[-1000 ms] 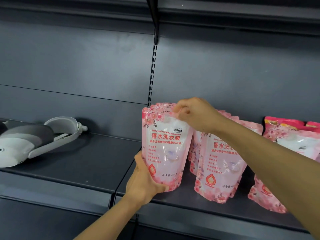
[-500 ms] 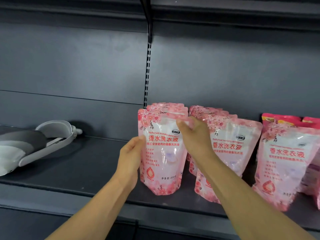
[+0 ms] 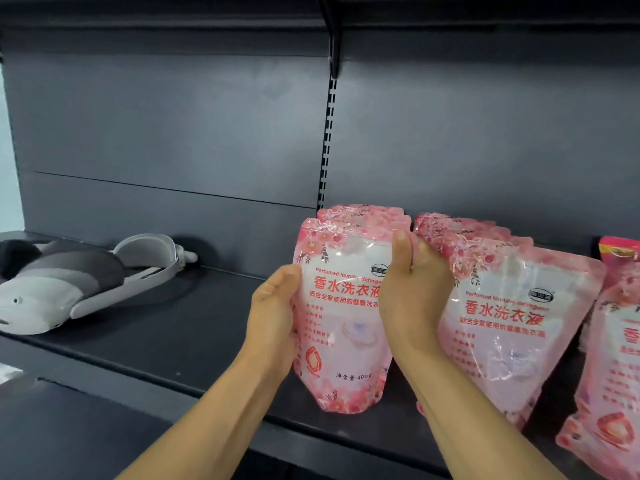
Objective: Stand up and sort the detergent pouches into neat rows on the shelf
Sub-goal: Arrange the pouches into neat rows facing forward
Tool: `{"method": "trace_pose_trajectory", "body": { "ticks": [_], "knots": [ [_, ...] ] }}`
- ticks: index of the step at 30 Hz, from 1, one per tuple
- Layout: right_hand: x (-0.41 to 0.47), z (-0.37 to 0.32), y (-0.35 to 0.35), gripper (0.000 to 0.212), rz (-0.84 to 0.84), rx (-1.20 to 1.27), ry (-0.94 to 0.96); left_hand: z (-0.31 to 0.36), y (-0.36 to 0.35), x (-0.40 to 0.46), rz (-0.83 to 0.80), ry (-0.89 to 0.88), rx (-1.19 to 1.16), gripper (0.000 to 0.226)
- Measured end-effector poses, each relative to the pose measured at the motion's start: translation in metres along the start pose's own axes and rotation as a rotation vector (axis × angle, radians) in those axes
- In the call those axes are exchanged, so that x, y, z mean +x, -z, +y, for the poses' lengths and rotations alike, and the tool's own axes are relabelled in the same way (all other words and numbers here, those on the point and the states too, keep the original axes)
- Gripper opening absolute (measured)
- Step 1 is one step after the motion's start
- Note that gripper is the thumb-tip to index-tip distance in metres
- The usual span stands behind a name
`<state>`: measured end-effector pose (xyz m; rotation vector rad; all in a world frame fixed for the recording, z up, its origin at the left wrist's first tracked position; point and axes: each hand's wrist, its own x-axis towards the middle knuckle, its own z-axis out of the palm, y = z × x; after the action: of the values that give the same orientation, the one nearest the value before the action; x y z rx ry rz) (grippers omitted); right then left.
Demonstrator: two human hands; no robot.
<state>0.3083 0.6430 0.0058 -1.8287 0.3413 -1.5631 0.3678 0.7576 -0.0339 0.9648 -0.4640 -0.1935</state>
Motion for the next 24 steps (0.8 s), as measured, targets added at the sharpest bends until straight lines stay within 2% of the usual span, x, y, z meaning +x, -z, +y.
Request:
{"method": "trace_pose_trajectory", "body": {
  "ticks": [3, 8, 12, 14, 16, 20, 22, 24],
  "knots": [
    [0.001, 0.002, 0.002, 0.043, -0.004, 0.021, 0.013, -0.001, 0.002, 0.002, 0.0, -0.006, 0.022, 0.029],
    [-0.009, -0.007, 0.008, 0.028, -0.075, 0.08, -0.127, 0.023, -0.005, 0.017, -0.076, -0.095, 0.073, 0.024],
    [-0.022, -0.01, 0.004, 0.032, -0.052, 0.139, -0.25, 0.038, -0.018, 0.027, -0.117, -0.087, 0.039, 0.022],
    [-0.022, -0.011, 0.001, 0.041, -0.011, 0.143, -0.272, 0.038, -0.017, 0.028, -0.137, -0.065, 0.023, 0.021],
    [-0.022, -0.012, -0.002, 0.046, 0.025, 0.127, -0.272, 0.038, -0.014, 0.029, -0.16, -0.036, 0.004, 0.025],
    [-0.024, -0.015, -0.002, 0.04, 0.084, 0.062, -0.238, 0.042, -0.008, 0.032, -0.21, -0.002, 0.015, 0.032],
    [-0.023, -0.019, 0.001, 0.033, 0.065, 0.004, -0.196, 0.045, -0.003, 0.035, -0.242, -0.007, 0.084, 0.026],
    [-0.02, -0.023, 0.006, 0.018, 0.012, -0.065, -0.131, 0.049, 0.001, 0.037, -0.28, -0.032, 0.171, 0.02]
  ]
}}
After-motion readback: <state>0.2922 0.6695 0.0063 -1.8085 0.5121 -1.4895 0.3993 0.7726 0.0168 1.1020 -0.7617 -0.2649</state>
